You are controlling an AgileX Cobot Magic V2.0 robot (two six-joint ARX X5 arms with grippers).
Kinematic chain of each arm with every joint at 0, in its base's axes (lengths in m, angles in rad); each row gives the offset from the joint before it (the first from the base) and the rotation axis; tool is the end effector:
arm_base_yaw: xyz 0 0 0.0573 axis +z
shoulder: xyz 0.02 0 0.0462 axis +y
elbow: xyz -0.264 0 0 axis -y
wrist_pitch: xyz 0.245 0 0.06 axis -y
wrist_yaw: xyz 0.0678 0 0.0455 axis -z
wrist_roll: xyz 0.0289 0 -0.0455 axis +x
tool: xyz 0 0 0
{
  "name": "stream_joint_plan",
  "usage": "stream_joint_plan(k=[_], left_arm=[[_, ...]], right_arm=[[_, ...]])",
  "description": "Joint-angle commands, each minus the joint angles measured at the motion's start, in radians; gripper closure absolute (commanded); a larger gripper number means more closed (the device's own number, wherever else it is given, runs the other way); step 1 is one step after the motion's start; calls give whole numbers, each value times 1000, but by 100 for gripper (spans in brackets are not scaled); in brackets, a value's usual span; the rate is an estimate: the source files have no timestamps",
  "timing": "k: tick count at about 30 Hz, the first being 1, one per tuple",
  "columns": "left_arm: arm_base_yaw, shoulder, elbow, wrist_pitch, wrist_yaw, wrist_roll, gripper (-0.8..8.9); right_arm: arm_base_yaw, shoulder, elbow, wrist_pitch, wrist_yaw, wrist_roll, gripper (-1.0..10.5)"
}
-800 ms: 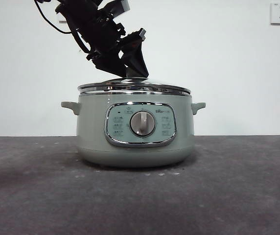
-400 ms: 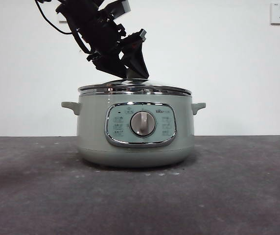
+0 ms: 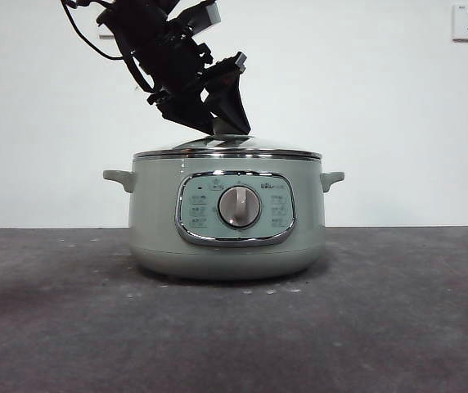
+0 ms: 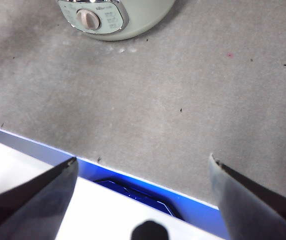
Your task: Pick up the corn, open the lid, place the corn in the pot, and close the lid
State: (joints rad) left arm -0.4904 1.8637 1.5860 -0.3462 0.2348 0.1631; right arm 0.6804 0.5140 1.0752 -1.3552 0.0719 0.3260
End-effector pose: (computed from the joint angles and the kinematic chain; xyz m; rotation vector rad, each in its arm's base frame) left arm 0.3727 -0.2066 0.2908 0.2320 0.5742 -0.7519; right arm 0.0272 0.0194 0.3456 0.0055 0.8297 0.4448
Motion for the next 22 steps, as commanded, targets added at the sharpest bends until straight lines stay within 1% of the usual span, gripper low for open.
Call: stream_joint_plan(k=[1,5,7,8,11,12,13,18,22], left_arm=[[-6,27,-3,-36,0,2,821],[-5,27,-3,-91,0,2,811],[-5,27,-3,-94,0,2,775],[-5,27,-3,-93,0,2,723],[-5,27,7,-94,0,2,518],[-5,27,11,-95,0,2,480],[-5,27,16,-95,0,2,462],[-5,27,80,-139,0,2,463],[-4,27,172,-230,0,2,463]], right_arm=[[1,-2,-8,-26,8,-2,510],[1,-2,-8,-26,8,-8,510],[1,-2,-8,-26,8,-8,510],[1,-2,-8,-26,9,-8,510],[1,-2,-8,-26,11,-8,510],[1,-2,-8,-26,11,-8,509],[1,-2,-8,-26,11,-8,510],[1,-2,-8,-26,11,-8,510],[1,-2,-8,-26,16,-8,509]])
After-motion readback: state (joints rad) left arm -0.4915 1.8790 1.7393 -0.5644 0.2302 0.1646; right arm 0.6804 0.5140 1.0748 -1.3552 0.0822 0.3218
